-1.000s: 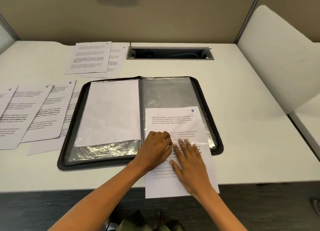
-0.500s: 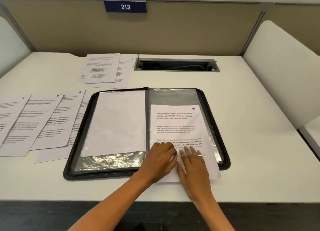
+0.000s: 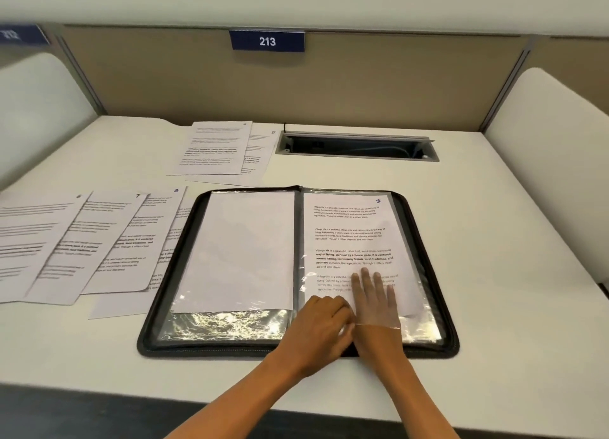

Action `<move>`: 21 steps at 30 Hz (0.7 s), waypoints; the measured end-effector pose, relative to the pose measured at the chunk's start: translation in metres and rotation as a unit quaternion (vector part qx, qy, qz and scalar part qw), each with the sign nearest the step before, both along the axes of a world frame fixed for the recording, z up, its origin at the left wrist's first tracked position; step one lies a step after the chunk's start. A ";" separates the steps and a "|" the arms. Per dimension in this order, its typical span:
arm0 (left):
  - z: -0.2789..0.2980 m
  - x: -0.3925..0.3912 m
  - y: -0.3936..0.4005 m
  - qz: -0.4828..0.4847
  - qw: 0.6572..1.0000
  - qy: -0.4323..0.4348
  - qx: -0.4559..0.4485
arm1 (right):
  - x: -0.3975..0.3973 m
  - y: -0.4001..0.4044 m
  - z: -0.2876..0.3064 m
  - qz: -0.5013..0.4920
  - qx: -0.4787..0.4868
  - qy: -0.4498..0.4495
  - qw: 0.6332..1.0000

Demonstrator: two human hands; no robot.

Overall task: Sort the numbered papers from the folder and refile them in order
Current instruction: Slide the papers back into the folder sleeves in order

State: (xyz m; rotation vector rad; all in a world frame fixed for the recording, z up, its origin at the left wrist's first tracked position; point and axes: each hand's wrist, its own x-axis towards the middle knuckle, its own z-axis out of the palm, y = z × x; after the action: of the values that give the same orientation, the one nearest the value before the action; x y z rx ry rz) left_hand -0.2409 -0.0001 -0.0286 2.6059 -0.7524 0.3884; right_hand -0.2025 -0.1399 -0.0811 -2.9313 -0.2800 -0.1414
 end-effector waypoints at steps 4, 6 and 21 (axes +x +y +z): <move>0.004 -0.001 0.001 0.003 1.000 -0.014 0.003 | 0.008 0.007 0.002 -0.014 0.034 0.000 0.999; 0.003 0.000 0.002 0.001 1.000 -0.010 0.006 | 0.008 0.005 0.001 -0.010 0.036 -0.005 0.999; -0.011 -0.005 -0.002 0.025 0.995 -0.093 0.012 | -0.079 -0.051 0.038 -0.151 0.314 -0.205 0.915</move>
State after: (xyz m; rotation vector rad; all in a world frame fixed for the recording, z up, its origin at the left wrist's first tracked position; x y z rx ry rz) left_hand -0.2458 -0.0026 -0.0398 2.6405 -0.7553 0.6488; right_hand -0.2813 -0.1910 -0.0427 -2.2527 0.1497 -0.7442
